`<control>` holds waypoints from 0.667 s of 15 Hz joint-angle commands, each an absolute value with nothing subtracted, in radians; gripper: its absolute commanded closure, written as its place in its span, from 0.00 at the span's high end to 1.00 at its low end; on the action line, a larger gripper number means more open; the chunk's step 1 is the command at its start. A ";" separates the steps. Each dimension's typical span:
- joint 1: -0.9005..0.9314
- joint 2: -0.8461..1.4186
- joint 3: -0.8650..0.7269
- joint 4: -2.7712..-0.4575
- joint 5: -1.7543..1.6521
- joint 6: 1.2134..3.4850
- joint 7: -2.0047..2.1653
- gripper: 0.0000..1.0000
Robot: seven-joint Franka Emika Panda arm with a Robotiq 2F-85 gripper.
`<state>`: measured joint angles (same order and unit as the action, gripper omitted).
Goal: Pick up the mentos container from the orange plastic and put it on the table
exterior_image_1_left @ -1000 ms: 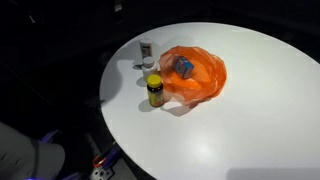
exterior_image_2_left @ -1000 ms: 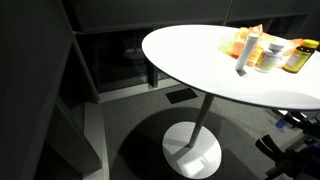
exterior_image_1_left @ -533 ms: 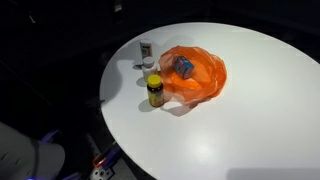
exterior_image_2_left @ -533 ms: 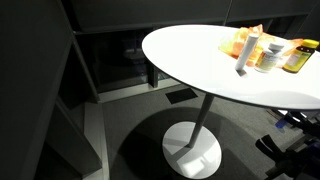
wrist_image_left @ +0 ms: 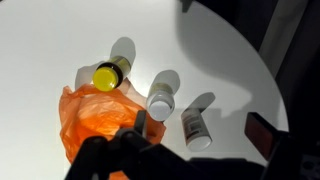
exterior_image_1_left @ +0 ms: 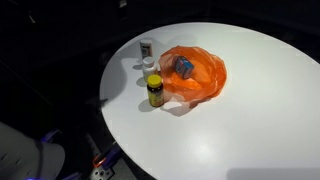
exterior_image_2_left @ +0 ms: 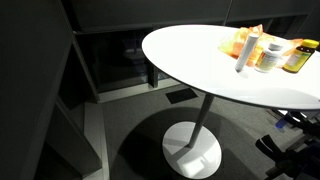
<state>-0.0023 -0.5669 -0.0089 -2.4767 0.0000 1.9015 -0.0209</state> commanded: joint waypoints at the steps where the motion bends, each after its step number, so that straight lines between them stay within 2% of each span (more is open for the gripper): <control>1: -0.022 -0.503 -0.023 -2.394 -0.014 1.888 -0.019 1.00; 10: -0.038 -0.337 -0.105 -2.275 -0.059 1.894 -0.240 1.00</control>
